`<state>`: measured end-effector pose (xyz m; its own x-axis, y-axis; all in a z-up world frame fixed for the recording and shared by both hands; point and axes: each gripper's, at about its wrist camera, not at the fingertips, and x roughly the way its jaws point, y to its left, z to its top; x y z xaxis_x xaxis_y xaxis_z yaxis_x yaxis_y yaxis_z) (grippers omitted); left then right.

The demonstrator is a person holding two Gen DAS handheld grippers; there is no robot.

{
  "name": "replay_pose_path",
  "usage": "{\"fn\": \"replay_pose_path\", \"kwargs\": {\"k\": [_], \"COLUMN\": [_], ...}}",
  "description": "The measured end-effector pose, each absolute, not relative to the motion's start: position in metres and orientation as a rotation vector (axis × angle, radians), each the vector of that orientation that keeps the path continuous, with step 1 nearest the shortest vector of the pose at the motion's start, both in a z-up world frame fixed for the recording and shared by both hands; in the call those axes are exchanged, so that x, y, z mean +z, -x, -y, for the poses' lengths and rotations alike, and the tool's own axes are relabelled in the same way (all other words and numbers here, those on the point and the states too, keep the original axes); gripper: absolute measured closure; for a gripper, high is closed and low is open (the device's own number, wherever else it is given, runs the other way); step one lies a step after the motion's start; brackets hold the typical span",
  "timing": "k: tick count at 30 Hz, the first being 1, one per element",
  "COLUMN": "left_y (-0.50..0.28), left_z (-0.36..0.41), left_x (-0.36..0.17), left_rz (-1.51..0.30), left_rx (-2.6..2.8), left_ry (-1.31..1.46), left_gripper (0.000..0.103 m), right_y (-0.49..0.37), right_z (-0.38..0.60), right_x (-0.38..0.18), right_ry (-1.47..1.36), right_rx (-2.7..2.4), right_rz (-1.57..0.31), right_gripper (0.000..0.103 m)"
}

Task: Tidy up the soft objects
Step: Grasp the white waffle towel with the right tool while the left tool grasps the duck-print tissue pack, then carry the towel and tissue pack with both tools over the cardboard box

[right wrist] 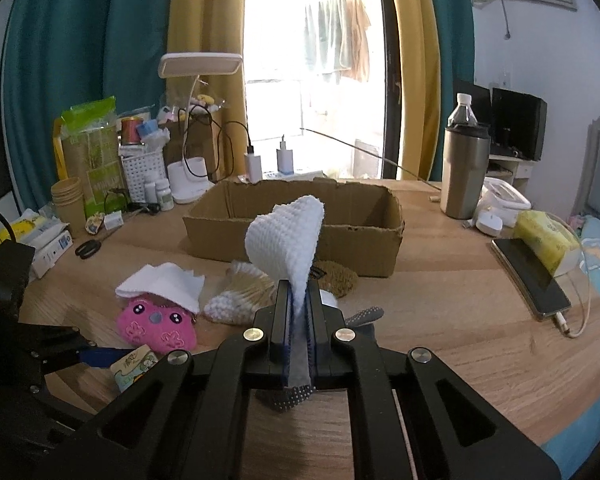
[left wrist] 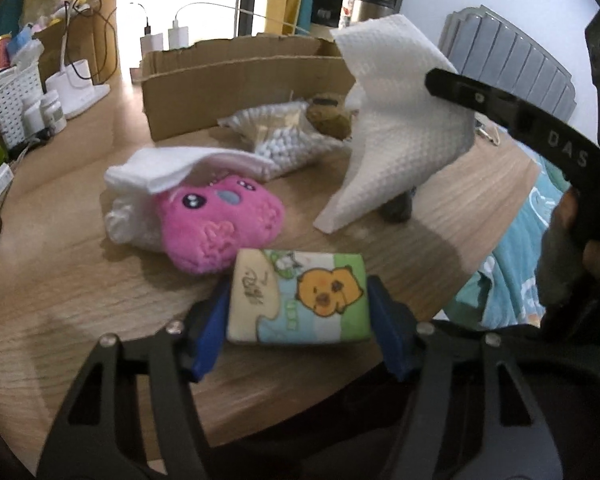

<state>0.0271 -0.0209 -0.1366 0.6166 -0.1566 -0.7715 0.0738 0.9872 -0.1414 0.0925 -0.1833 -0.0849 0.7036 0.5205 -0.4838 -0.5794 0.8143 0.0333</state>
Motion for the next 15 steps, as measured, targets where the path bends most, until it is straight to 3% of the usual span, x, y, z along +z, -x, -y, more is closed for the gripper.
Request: {"fn": "replay_pose_path", "kwargs": {"k": [15], "left_y": [-0.018], "left_z": [0.011], "left_x": [-0.085], "left_rz": [-0.694], "left_rx": [-0.162], "left_ry": [0.113], "left_gripper": [0.038], "right_y": [-0.096], "right_z": [0.195], "right_x": [-0.057], "right_ry": [0.123], "right_rx": [0.589], "right_rz": [-0.405], "right_gripper": [0.096]}}
